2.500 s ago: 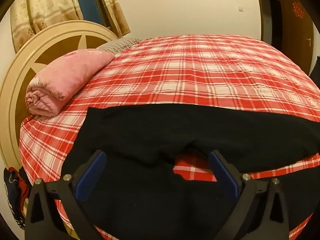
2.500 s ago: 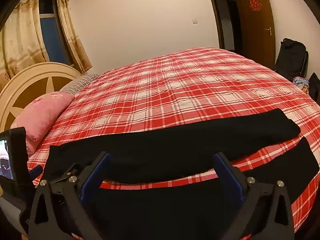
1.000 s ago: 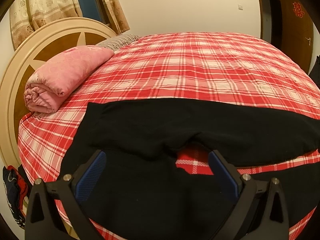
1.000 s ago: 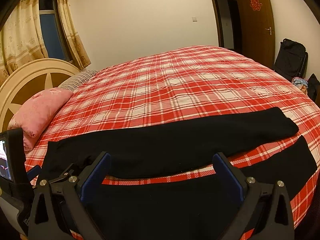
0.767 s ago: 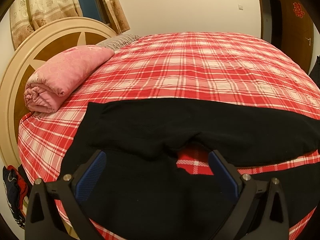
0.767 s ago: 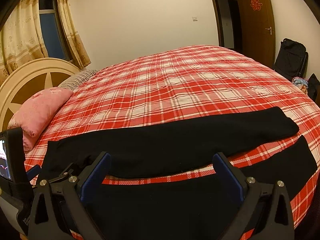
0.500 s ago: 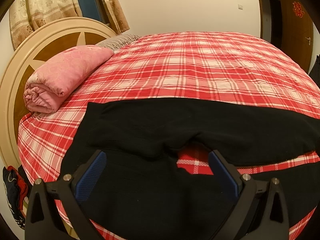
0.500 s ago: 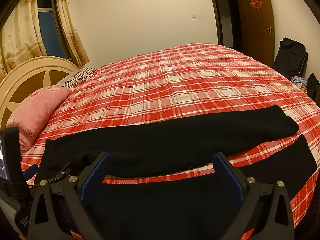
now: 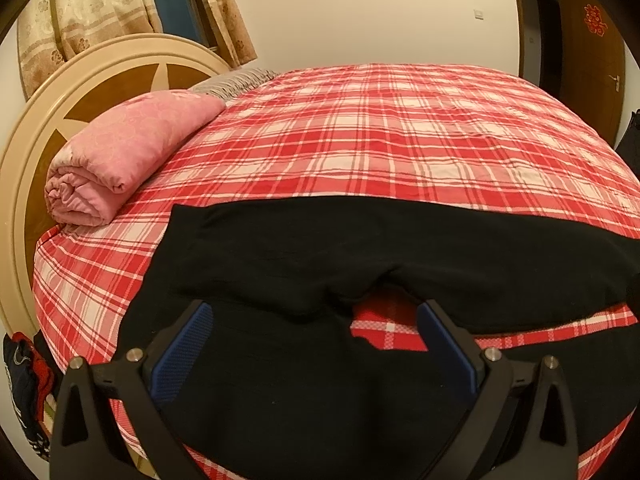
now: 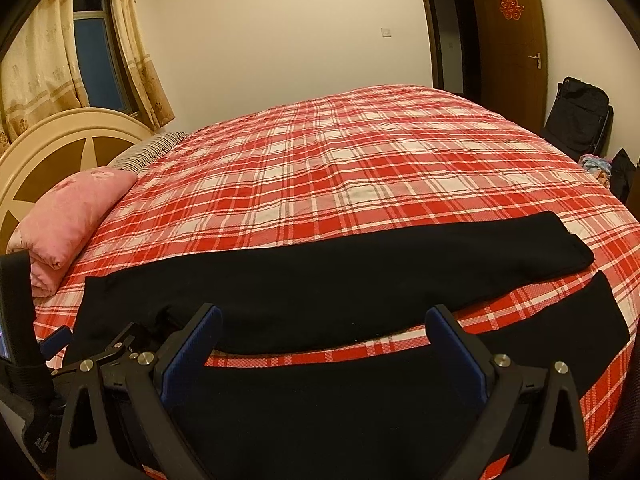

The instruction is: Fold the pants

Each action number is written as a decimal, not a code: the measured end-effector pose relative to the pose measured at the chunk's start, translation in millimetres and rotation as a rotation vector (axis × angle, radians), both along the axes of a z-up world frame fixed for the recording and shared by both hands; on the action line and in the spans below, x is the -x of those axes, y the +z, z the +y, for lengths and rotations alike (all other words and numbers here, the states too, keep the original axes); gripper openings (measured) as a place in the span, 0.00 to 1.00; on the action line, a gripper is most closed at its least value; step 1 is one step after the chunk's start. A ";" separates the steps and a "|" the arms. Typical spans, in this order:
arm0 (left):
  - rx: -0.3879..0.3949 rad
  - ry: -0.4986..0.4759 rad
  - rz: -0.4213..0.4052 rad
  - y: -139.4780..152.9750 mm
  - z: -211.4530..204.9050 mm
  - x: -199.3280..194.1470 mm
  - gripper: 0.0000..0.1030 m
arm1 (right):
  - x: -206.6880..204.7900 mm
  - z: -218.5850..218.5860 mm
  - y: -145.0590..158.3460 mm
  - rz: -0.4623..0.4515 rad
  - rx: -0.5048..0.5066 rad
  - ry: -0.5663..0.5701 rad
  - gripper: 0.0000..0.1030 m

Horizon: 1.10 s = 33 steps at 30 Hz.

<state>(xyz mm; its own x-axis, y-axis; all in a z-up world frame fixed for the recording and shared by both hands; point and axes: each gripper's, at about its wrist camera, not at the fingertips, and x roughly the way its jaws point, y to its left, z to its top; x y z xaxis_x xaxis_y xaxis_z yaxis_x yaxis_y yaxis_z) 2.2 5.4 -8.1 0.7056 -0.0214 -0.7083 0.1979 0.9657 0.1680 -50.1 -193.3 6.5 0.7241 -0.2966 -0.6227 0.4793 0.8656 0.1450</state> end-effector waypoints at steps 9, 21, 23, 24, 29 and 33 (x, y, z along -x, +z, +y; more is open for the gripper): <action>-0.024 0.009 0.018 -9.6 0.7 -8.8 1.00 | -11.5 -2.4 -8.3 0.038 0.010 0.019 0.99; -0.015 0.105 0.066 -13.4 55.2 -74.6 1.00 | -86.7 -14.8 -20.8 0.133 0.072 0.210 0.99; -0.007 0.131 0.080 -14.3 64.7 -93.9 1.00 | -119.2 -13.4 -25.7 0.169 0.100 0.301 0.99; 0.002 0.140 0.088 -15.3 69.1 -103.2 1.00 | -136.3 -13.4 -30.0 0.193 0.106 0.338 0.99; 0.045 0.183 0.169 -31.5 84.9 -142.7 1.00 | -205.8 -12.3 -55.4 0.280 0.149 0.455 0.88; 0.069 0.201 0.226 -51.2 90.0 -158.6 1.00 | -236.0 -10.3 -85.1 0.378 0.113 0.546 0.81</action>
<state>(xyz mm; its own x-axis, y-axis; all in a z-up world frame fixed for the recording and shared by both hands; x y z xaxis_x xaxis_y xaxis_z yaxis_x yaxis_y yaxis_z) 160.7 95.4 -59.3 0.5257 0.0488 -0.8493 0.0266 0.9969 0.0737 185.9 -203.6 -78.6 0.5269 -0.0279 -0.8495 -0.0316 0.9981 -0.0524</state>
